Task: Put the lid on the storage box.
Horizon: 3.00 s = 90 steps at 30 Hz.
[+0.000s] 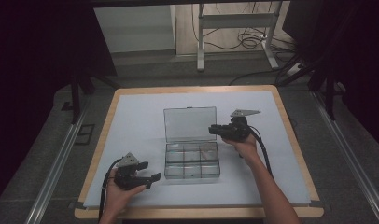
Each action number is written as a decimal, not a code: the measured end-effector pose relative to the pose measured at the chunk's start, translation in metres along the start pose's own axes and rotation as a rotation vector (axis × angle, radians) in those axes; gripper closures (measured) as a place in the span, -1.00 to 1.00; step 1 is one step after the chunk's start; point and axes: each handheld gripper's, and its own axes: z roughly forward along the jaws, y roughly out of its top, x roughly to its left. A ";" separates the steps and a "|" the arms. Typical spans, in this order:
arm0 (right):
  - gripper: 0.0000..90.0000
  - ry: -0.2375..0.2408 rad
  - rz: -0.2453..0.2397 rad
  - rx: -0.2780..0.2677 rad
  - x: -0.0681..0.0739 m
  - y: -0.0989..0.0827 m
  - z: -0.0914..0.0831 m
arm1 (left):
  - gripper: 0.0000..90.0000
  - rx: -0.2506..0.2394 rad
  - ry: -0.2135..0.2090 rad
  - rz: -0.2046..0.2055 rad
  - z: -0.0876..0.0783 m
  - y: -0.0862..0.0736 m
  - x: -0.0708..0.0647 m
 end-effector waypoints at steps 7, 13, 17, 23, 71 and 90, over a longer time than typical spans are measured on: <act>0.62 -0.011 -0.032 -0.010 0.004 -0.001 -0.002 | -0.47 -0.002 0.001 0.003 0.000 0.000 0.000; 0.63 -0.023 -0.066 -0.011 0.007 0.000 -0.004 | -0.47 -0.001 0.000 0.003 0.000 0.000 0.000; 0.63 -0.025 -0.082 -0.014 0.009 -0.001 -0.005 | -0.47 -0.001 0.001 0.004 0.000 0.000 0.000; 0.63 -0.037 -0.103 -0.017 0.010 -0.001 -0.006 | -0.47 -0.001 0.001 0.004 0.000 0.000 0.000; 0.64 -0.138 -0.318 -0.052 0.031 -0.010 -0.013 | -0.46 -0.024 0.021 0.004 -0.004 0.002 -0.001; 0.64 -0.141 -0.356 -0.053 0.035 -0.013 -0.016 | -0.47 -0.019 0.019 0.007 -0.002 0.001 -0.002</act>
